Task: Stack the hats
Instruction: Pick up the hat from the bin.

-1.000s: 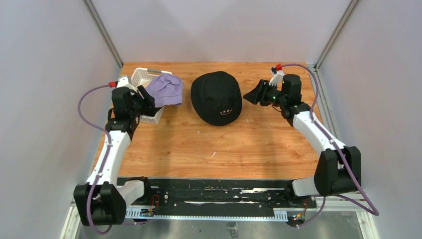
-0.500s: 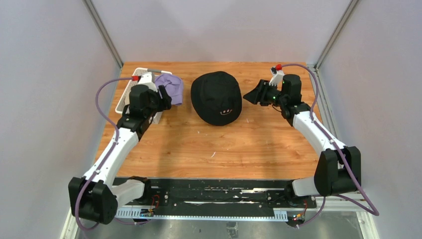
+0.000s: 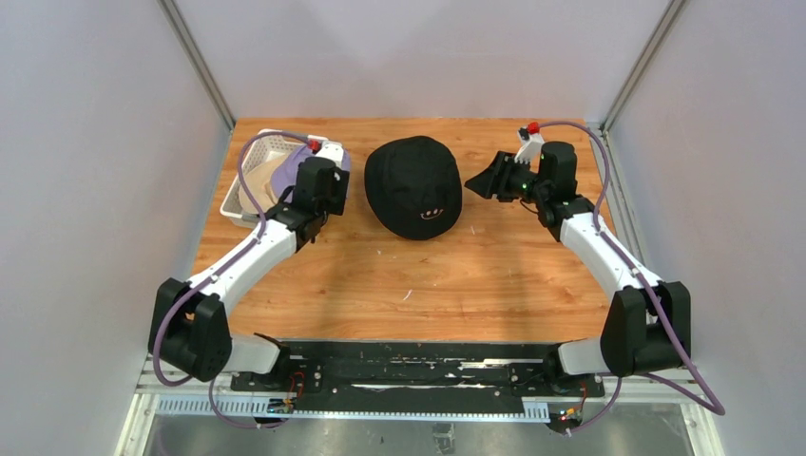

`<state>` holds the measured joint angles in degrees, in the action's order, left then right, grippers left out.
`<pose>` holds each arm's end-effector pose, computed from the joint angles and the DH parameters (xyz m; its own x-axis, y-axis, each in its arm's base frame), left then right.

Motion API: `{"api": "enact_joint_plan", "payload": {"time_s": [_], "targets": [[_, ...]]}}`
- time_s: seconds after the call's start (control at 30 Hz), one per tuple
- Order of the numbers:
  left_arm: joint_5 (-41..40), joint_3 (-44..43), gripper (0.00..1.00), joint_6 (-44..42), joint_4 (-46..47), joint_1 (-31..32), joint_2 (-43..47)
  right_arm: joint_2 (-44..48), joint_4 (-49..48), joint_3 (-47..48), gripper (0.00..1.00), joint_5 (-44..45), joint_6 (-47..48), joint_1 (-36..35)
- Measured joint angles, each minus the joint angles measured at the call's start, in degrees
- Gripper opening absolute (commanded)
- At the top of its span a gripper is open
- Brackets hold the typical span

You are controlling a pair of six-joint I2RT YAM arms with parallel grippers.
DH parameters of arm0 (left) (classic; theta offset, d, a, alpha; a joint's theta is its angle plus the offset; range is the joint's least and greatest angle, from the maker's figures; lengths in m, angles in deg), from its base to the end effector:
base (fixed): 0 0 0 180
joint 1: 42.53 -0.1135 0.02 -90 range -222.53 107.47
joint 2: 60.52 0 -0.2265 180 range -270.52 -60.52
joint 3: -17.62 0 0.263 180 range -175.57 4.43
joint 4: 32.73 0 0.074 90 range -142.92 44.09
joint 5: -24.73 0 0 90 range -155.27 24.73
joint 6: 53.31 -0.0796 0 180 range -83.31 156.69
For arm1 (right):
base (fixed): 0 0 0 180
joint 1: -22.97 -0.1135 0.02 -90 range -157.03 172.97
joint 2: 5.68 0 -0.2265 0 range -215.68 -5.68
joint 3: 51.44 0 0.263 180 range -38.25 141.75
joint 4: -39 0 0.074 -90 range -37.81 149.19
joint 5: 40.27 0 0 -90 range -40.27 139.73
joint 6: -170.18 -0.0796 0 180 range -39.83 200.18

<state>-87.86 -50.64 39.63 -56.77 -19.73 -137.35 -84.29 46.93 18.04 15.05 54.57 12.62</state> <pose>0.3370 -0.1085 0.2154 -0.4992 0.1585 -0.8519 0.0339 0.9860 0.1635 0.3541 0.1107 0.2529 -0.5554 0.2599 -0.7899 -0.4910 0.6641 0.5638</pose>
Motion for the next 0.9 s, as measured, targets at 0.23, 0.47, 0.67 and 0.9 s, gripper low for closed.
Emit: {"api": "enact_joint_plan", "payload": {"time_s": [0.23, 0.47, 0.67, 0.9], "targets": [[-4.5, -0.3, 0.64, -3.8, -0.1, 0.4, -0.5, 0.1, 0.0, 0.0, 0.51, 0.0, 0.0, 0.0], [-5.6, -0.5, 0.64, -5.8, -0.2, 2.5, -1.3, 0.1, 0.0, 0.0, 0.51, 0.0, 0.0, 0.0], [-6.2, -0.5, 0.64, -6.9, -0.1, 4.3, -1.9, 0.1, 0.0, 0.0, 0.51, 0.0, 0.0, 0.0], [-8.7, -2.6, 0.63, -7.6, 0.0, 4.3, -8.7, 0.1, 0.0, 0.0, 0.51, 0.0, 0.0, 0.0]]}}
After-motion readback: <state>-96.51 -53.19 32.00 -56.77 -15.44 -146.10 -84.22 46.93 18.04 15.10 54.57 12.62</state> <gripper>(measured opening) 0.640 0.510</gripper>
